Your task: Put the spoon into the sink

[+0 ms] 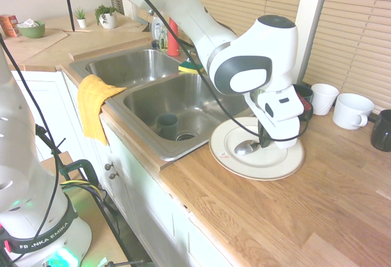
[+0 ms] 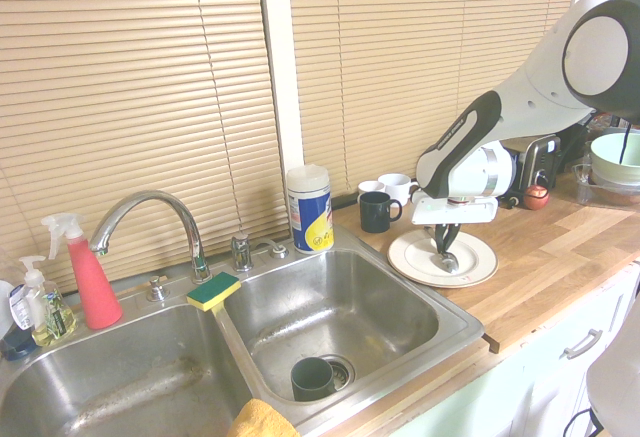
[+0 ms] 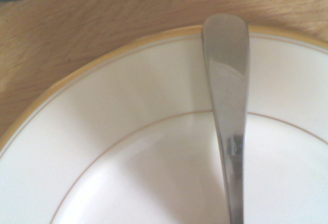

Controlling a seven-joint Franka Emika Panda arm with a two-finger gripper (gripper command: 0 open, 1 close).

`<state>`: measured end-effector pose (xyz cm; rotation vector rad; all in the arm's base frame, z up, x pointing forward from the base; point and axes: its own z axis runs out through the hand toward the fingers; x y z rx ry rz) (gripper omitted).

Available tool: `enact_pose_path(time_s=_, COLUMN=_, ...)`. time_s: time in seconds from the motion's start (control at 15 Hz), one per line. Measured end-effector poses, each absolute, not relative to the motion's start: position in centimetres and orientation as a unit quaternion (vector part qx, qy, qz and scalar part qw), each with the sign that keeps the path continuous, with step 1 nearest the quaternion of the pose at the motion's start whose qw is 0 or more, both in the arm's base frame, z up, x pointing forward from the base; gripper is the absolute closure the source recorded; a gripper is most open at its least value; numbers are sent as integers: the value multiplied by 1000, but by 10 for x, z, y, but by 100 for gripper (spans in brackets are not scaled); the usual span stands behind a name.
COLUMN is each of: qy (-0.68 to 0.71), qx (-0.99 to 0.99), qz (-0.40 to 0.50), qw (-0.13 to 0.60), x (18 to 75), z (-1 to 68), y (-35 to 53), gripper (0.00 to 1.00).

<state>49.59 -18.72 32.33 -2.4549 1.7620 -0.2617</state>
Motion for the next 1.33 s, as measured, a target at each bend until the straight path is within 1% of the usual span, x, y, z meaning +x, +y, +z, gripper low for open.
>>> enact_pose_path(time_s=0.53, qy=587, qx=-801, qz=-95, qw=66, x=497, z=325, y=-190, gripper=100)
enact_pose_path(time_s=0.93, qy=586, qx=-797, qz=-122, qw=81, x=489, z=351, y=-198, gripper=100)
enact_pose_path(time_s=1.13, qy=558, qx=-814, qz=-139, qw=82, x=485, z=374, y=-172, gripper=100)
enact_pose_path(time_s=1.33, qy=518, qx=-837, qz=-161, qw=66, x=480, z=398, y=-113, gripper=100)
